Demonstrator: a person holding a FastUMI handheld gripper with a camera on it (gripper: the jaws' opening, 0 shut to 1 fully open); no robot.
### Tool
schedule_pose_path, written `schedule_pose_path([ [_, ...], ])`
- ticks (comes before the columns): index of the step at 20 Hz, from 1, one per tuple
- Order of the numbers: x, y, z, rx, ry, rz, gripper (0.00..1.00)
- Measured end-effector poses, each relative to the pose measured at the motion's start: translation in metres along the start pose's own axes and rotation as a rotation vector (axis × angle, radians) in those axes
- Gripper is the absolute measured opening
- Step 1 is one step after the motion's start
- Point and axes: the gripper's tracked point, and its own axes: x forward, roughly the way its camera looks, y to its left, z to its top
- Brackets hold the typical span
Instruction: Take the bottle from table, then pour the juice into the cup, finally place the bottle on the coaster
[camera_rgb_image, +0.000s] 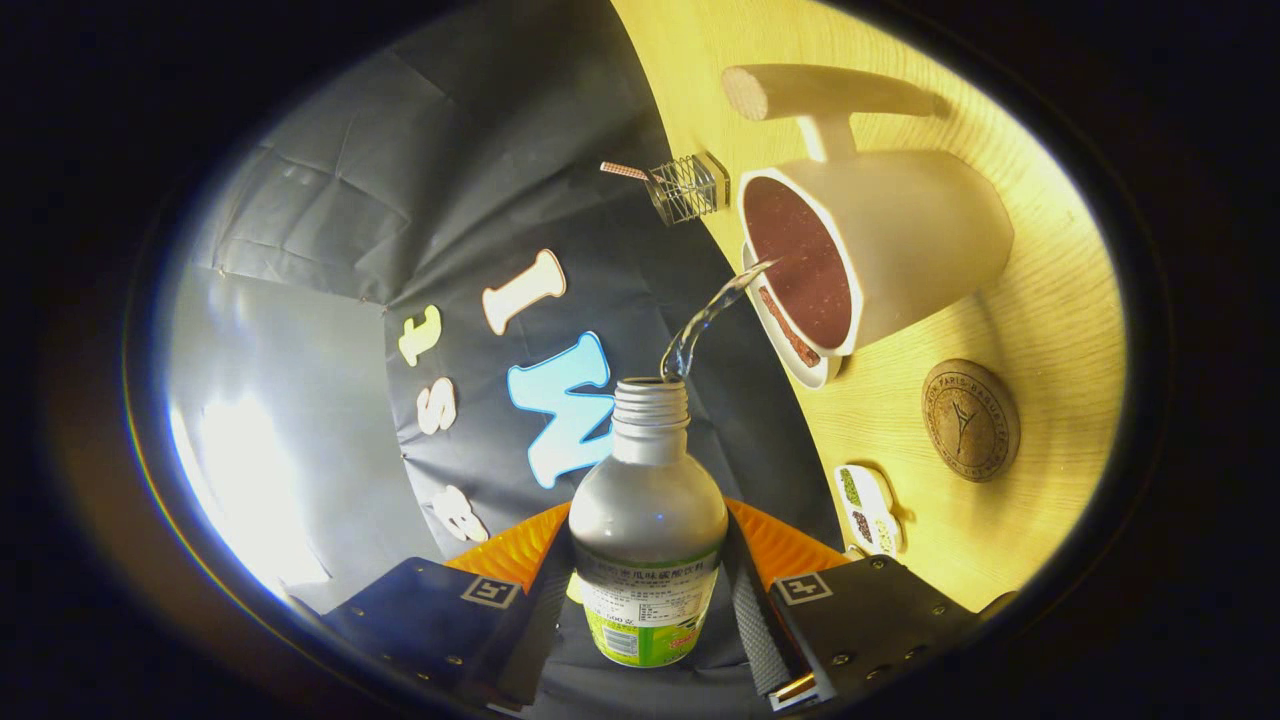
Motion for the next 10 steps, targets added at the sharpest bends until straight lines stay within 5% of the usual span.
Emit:
schedule_pose_path([
  [10,0.0038,0.0079,0.0086,0.044,-0.02,0.028,0.77],
])
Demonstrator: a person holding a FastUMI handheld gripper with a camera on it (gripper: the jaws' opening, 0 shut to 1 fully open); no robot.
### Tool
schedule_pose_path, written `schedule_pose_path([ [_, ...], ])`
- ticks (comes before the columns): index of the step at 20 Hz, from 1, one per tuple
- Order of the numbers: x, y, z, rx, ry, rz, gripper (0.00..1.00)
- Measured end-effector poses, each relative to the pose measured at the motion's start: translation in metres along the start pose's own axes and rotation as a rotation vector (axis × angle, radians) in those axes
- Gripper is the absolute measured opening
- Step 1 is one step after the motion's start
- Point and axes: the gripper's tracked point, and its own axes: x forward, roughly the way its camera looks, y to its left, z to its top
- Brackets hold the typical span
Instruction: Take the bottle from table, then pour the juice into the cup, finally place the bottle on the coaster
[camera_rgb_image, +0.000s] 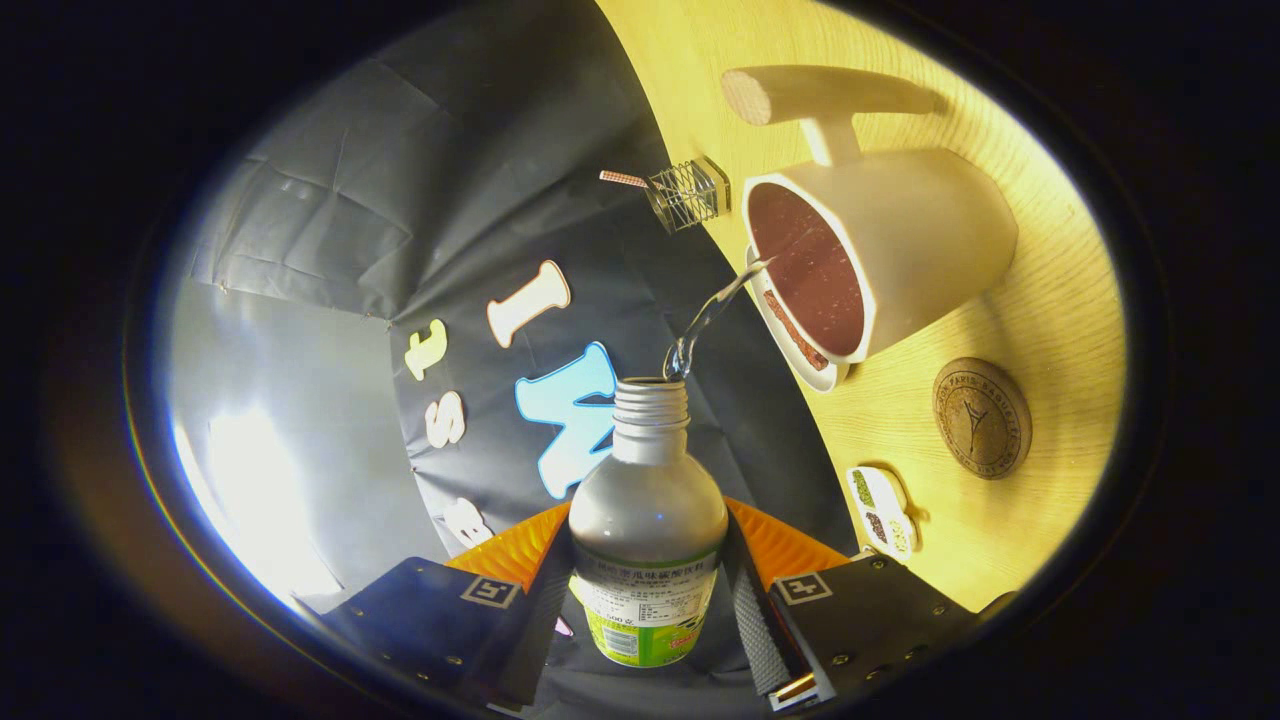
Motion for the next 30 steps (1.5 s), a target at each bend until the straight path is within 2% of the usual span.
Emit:
schedule_pose_path([
  [11,-0.001,0.002,0.003,0.008,0.003,0.008,0.77],
  [16,-0.003,-0.008,0.015,-0.006,-0.008,-0.014,0.77],
  [21,0.0,-0.025,0.029,-0.073,-0.005,-0.06,0.77],
  [30,-0.004,-0.027,0.037,-0.094,-0.01,-0.062,0.77],
])
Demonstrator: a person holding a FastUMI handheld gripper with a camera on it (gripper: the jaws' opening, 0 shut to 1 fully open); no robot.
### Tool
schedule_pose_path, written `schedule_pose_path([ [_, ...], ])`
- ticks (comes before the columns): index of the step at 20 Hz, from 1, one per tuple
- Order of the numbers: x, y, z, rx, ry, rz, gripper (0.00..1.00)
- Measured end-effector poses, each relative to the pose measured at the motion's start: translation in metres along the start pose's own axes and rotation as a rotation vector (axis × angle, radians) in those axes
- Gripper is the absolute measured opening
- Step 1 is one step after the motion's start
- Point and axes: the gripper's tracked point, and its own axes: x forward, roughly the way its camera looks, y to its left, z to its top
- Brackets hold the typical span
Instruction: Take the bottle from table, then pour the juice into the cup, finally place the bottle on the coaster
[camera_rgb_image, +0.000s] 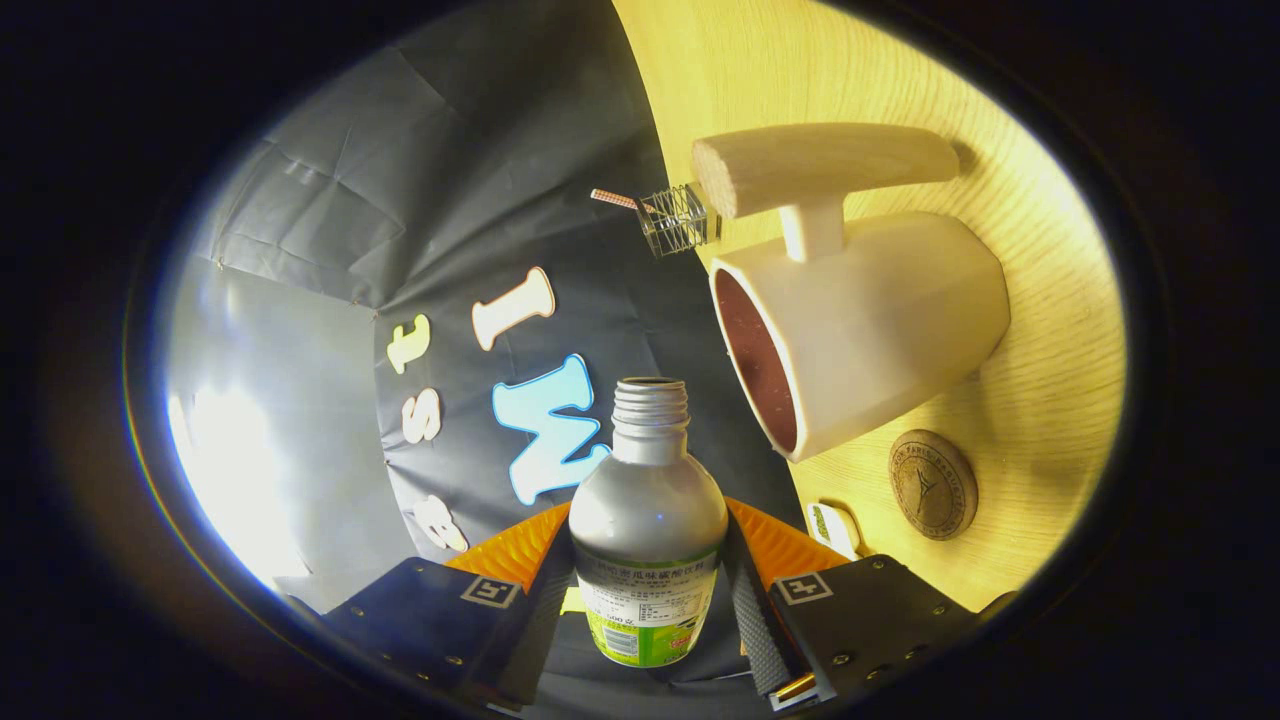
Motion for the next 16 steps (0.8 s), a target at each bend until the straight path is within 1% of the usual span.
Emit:
schedule_pose_path([
  [3,-0.001,-0.001,-0.003,-0.037,0.012,-0.005,0.77],
  [9,0.001,-0.014,-0.004,-0.218,0.047,-0.03,0.77],
  [11,0.0,-0.015,-0.005,-0.287,0.059,-0.04,0.77],
  [14,-0.002,-0.004,-0.012,-0.394,0.081,-0.03,0.77],
  [16,-0.002,0.005,-0.019,-0.503,0.094,-0.028,0.77],
])
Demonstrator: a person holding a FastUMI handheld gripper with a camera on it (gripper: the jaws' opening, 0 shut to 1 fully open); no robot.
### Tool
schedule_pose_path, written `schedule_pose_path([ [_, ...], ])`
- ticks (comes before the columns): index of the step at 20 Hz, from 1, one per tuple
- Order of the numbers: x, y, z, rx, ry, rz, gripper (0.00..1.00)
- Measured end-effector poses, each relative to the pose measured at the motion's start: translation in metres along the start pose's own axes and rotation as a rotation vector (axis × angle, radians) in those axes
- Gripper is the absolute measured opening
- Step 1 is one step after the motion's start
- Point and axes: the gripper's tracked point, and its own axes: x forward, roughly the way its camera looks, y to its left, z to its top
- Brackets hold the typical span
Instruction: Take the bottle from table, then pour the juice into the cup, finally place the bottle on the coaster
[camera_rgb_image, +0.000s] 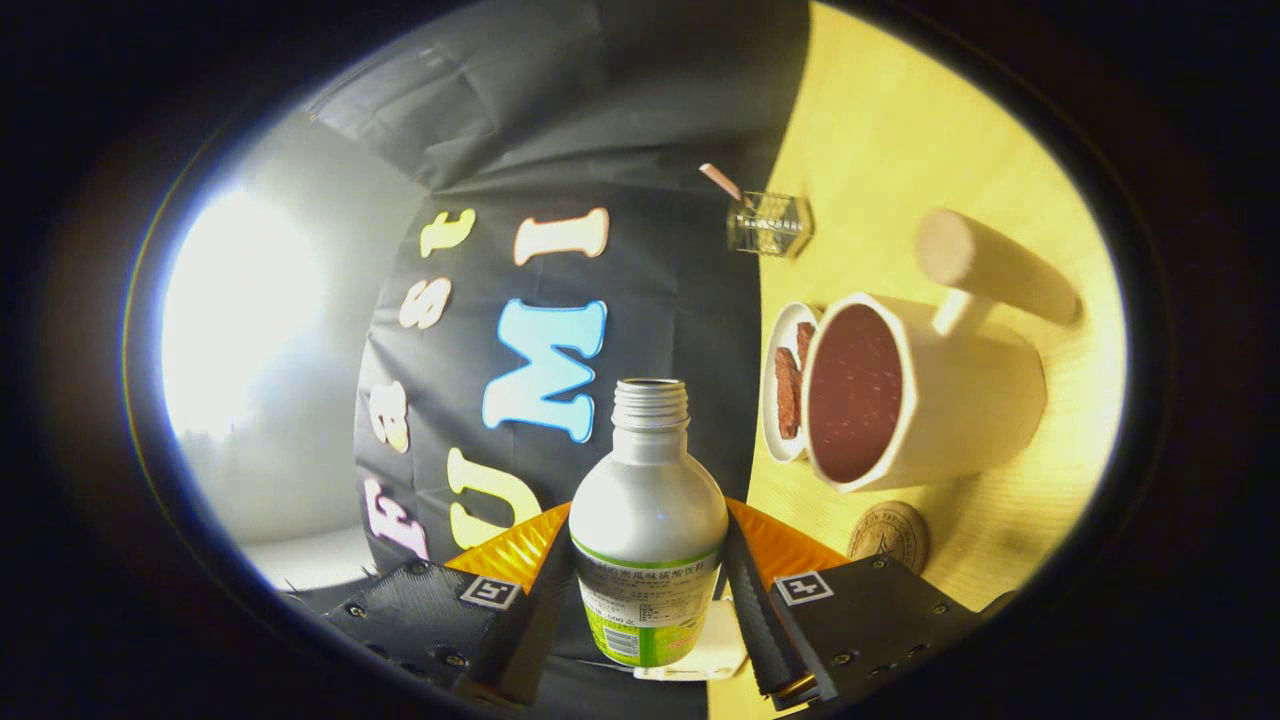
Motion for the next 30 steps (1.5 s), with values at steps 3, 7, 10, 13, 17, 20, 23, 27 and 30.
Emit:
schedule_pose_path([
  [3,0.001,0.013,-0.004,-0.151,0.021,-0.009,0.77],
  [7,-0.003,0.031,-0.02,-0.31,0.053,0.01,0.77],
  [10,-0.007,0.032,-0.021,-0.467,0.04,-0.033,0.77],
  [13,-0.007,0.036,-0.023,-0.673,0.031,-0.084,0.77],
  [17,-0.004,0.055,-0.04,-0.908,0.051,-0.071,0.78],
  [20,-0.004,0.058,-0.044,-1.061,0.046,-0.082,0.77],
  [23,-0.005,0.063,-0.046,-1.246,0.036,-0.099,0.78],
  [27,0.005,0.048,-0.058,-1.436,0.119,-0.135,0.78],
  [30,0.008,0.041,-0.062,-1.477,0.149,-0.118,0.78],
])
